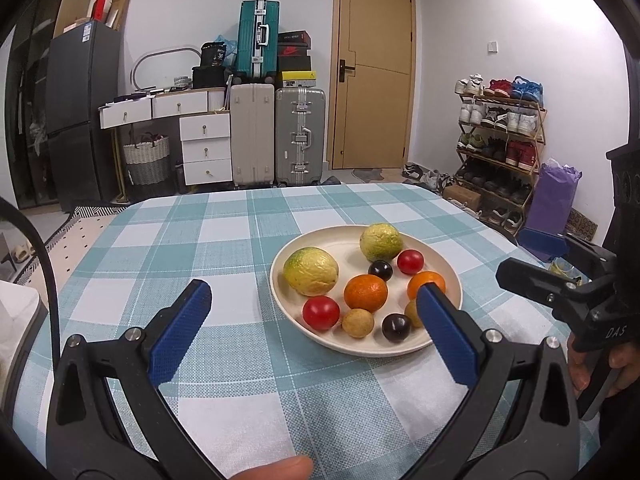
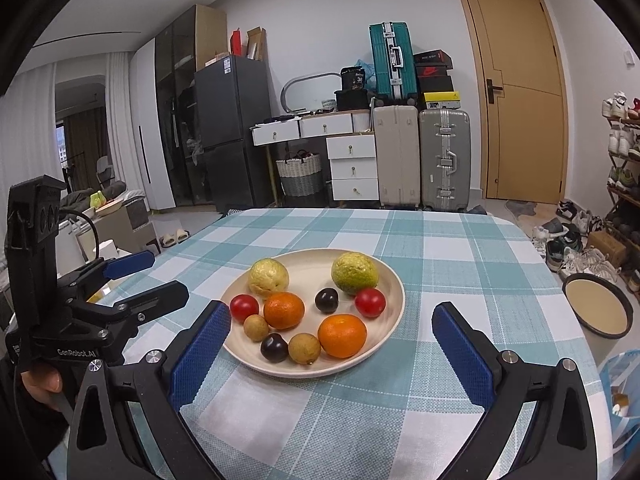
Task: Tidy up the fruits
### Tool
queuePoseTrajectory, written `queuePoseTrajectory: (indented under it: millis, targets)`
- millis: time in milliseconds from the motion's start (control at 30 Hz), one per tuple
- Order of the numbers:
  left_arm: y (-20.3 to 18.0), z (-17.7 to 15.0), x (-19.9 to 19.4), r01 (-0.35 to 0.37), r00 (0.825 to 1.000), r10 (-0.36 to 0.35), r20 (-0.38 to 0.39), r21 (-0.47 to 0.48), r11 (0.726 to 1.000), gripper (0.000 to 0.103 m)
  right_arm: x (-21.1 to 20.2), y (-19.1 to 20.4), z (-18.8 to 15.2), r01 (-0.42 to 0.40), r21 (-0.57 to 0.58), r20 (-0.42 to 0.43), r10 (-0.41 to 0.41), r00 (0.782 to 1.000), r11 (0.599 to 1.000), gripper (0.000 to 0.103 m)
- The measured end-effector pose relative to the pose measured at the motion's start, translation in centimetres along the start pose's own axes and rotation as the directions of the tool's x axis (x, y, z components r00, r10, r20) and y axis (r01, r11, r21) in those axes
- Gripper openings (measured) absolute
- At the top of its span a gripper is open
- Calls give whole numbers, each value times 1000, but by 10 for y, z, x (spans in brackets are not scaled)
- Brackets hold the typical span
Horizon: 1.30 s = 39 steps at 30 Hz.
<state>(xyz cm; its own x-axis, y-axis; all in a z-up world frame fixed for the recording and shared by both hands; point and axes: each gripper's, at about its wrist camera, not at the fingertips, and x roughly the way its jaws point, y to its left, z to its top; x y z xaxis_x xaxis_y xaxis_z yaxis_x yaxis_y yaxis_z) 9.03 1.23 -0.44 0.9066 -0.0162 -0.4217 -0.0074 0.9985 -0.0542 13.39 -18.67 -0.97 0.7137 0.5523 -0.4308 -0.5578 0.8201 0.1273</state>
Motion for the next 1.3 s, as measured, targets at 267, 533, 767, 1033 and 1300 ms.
queuePoseTrajectory:
  millis: [267,533,767,1033,1300]
  targets:
    - [1,1,0,-8,1000,8,-2,-4,1000,102,-1,1,0,4,3,6,-4,1000,1000,103]
    - [1,1,0,-6,1000,6,-2,-5,1000,102,-2,0,0,7,11,7,-8,1000,1000,103]
    - [1,1,0,-5,1000,5,-2,-4,1000,102,-2,0,1,7,11,8,-7,1000,1000,103]
    - [1,1,0,-5,1000,5,-2,-4,1000,102,-2,0,0,7,11,8,-7,1000,1000,103]
    - [2,1,0,-5,1000,5,-3,-6,1000,102,-2,0,0,8,9,9,-8,1000,1000,103]
